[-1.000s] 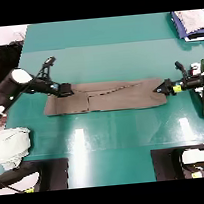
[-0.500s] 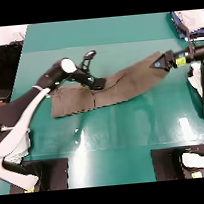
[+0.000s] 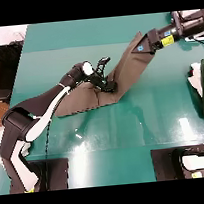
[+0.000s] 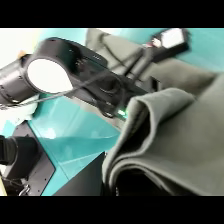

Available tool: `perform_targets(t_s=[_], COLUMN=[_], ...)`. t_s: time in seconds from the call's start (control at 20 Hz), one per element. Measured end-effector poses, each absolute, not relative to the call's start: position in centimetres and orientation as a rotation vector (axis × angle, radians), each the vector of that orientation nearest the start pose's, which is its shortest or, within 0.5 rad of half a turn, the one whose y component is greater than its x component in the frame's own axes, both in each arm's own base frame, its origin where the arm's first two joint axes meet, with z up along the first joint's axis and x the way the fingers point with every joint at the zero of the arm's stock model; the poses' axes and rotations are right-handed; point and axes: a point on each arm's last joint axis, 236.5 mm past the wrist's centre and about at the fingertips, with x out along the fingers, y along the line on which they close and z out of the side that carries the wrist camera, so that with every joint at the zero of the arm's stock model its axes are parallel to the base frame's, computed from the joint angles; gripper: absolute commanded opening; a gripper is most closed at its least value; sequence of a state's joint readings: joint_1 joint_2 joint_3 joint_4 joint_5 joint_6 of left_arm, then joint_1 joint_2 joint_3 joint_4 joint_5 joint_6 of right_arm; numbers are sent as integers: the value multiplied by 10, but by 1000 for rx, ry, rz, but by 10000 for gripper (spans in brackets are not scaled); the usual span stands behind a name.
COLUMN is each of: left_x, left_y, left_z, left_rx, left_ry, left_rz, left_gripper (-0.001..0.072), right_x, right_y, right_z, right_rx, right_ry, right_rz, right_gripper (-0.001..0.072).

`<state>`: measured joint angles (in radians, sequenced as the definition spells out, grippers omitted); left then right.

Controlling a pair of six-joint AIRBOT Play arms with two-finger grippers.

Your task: Fold the shirts.

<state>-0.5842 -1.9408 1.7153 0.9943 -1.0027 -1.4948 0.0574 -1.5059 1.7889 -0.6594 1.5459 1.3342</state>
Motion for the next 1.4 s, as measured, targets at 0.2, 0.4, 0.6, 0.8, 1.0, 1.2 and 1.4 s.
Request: perform_targets(t_s=[0.2, 0.4, 0.6, 0.8, 1.0, 1.2, 1.4], left_x=[412, 434, 457, 454, 430, 414, 410], left_y=[-384, -341, -247, -144, -79, -59, -52], left_z=[-43, 9, 83, 159, 215, 240, 245], left_rx=[-99, -50, 34, 75, 83, 84, 87], left_ry=[1304, 1237, 1129, 1021, 938, 894, 885], left_rz=[-782, -743, -587, -386, -246, -197, -178], left_gripper=[24, 25, 25, 26, 26, 26, 26], right_x=[399, 395, 388, 382, 368, 350, 339], right_y=[240, 272, 311, 364, 429, 497, 505], right_z=[206, 202, 188, 161, 113, 80, 81], right_rx=[327, 294, 264, 242, 191, 133, 40], right_ry=[1073, 1089, 1115, 1127, 1130, 1041, 975], right_rz=[1007, 1068, 1135, 1196, 1271, 1343, 1354], right_gripper=[11, 11, 12, 15, 255, 594, 558])
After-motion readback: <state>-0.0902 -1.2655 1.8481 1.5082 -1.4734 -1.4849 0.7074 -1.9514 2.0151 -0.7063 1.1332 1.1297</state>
